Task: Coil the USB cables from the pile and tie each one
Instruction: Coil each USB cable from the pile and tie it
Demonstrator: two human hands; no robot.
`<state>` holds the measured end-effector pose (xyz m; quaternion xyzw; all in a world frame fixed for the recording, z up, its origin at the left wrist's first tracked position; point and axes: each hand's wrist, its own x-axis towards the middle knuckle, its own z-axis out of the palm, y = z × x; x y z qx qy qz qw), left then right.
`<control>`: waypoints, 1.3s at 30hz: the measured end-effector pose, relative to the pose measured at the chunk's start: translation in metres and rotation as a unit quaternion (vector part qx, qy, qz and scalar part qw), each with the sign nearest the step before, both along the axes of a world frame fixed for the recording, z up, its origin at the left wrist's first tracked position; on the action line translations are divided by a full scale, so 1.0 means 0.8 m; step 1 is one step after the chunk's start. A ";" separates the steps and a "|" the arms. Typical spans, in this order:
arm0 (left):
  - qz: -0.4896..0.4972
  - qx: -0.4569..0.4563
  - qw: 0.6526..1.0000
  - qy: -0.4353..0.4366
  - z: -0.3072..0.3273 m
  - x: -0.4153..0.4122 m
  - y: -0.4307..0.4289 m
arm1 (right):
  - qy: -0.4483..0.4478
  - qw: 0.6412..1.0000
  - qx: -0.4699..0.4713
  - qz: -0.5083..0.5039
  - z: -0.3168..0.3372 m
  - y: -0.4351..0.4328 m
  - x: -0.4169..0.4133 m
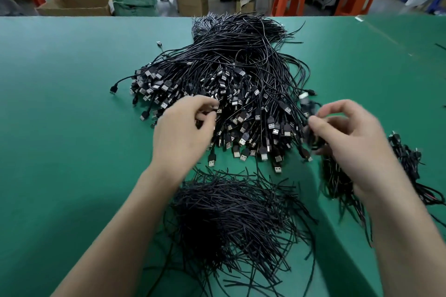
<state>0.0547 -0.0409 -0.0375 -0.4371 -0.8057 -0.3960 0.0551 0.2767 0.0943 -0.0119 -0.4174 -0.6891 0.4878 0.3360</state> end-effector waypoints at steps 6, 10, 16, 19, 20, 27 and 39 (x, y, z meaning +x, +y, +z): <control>0.106 -0.080 0.990 0.050 0.003 -0.067 0.038 | -0.294 0.933 0.183 -0.098 -0.011 0.037 0.033; 0.153 -0.165 0.972 0.068 0.003 -0.100 0.060 | -0.339 0.925 0.152 -0.083 -0.008 0.037 0.035; 0.157 -0.145 0.977 0.026 0.015 -0.123 0.068 | -0.296 0.935 0.190 -0.037 0.008 0.019 0.026; 0.128 -0.140 0.982 -0.007 0.025 -0.127 0.064 | -0.256 0.946 0.200 0.008 0.010 0.009 0.017; 0.108 -0.137 0.985 -0.002 0.031 -0.125 0.060 | -0.237 0.952 0.193 0.020 0.009 0.007 0.014; -0.286 -0.054 0.937 -0.192 0.092 -0.014 -0.002 | 0.159 0.910 -0.312 0.224 0.004 -0.034 -0.032; -0.158 -0.157 0.975 0.010 0.048 0.042 -0.027 | 0.289 0.834 -0.443 0.160 0.011 -0.056 -0.043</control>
